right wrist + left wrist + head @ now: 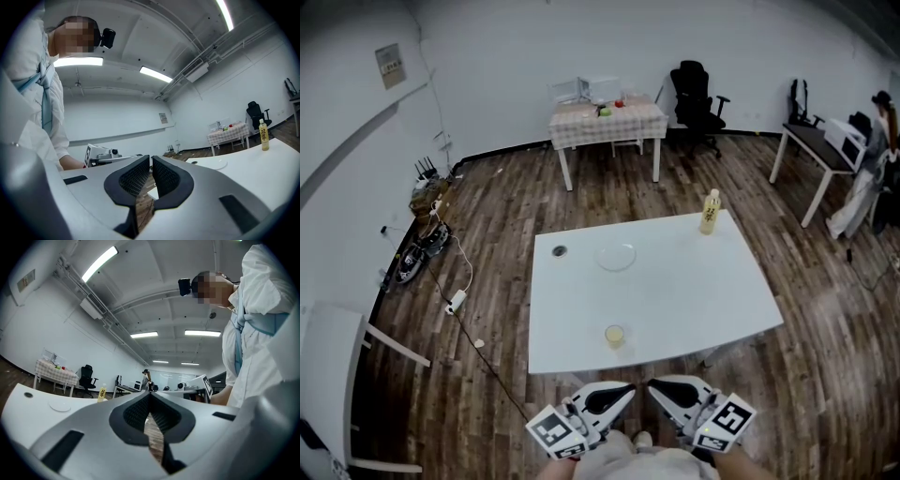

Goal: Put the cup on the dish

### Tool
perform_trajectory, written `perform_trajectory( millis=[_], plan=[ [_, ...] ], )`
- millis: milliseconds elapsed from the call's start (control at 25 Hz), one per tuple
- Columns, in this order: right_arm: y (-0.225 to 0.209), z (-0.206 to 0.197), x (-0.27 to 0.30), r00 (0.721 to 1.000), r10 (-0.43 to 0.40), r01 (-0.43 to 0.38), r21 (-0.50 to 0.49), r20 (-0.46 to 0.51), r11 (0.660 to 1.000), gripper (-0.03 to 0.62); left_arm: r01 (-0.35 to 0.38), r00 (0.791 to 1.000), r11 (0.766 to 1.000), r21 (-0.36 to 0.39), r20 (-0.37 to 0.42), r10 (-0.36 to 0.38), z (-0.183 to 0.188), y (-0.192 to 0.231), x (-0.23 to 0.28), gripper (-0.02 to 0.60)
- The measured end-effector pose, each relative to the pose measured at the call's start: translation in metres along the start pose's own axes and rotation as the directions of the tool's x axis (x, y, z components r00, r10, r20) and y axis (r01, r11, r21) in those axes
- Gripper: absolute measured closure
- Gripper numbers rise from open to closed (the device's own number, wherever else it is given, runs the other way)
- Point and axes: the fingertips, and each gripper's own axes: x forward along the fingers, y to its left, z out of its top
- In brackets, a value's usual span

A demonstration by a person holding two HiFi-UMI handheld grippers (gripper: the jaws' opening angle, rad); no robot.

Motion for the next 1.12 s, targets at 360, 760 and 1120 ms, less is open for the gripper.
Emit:
perform_trajectory(
  millis=[360,760,1120],
  plan=[
    [-0.023,-0.003,0.014,0.999,-0.037,0.037,0.013,-0.009,0.999,0.559,0.011,0.999,1.0,-0.006,-0.033,-0.011,-0.017,0.032,0.002,0.581],
    [-0.046,-0.03,0.037,0.995,-0.066,0.068,0.025,-0.068,0.997,0.56,0.02,0.997,0.999,0.034,-0.075,-0.017,-0.055,0.083,-0.005,0.58],
    [-0.058,-0.055,0.054,0.993,-0.056,0.06,0.036,-0.105,0.998,0.559,-0.018,0.998,0.998,0.066,-0.057,0.022,-0.077,0.124,-0.004,0.534]
  ],
)
